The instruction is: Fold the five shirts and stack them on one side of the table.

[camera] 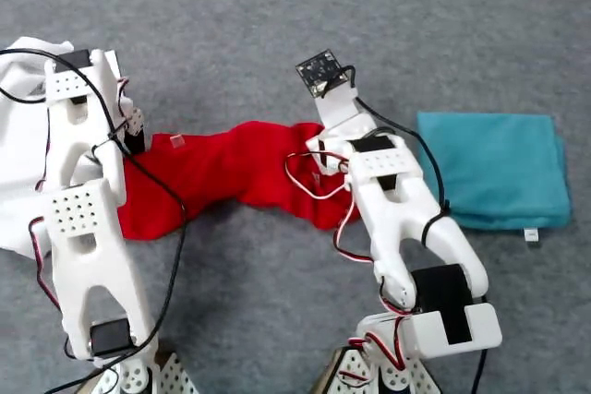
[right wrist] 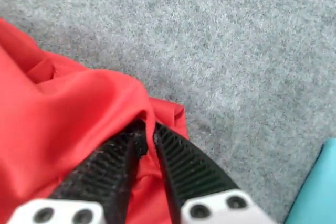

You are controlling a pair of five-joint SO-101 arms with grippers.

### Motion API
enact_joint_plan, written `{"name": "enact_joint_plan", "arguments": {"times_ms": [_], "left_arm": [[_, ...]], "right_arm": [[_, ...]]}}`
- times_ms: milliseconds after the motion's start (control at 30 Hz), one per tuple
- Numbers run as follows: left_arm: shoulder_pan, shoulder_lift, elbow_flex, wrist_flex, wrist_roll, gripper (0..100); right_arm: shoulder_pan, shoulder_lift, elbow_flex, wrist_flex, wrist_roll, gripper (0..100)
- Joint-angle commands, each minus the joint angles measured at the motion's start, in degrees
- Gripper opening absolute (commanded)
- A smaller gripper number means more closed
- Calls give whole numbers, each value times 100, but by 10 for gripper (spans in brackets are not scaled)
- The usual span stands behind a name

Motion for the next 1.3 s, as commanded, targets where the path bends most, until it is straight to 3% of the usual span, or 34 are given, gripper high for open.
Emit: {"name": "enact_joint_plan", "arguments": {"times_ms": [0, 633, 767, 1000, 1267], "left_arm": [[-35, -48, -686, 53, 70, 29], [105, -127, -3956, 70, 88, 19], [343, -690, -4114, 79, 70, 19], [870, -2475, -2822, 79, -457, 19], [756, -5323, 571, 70, -1477, 19]], "right_arm": [[110, -4, -207, -132, -9, 9], [92, -40, -312, -88, -9, 9], [127, -391, -796, 695, 0, 9], [198, -1833, -1147, 1899, 158, 9], [-154, -3996, -1244, 3648, 1011, 9]]}}
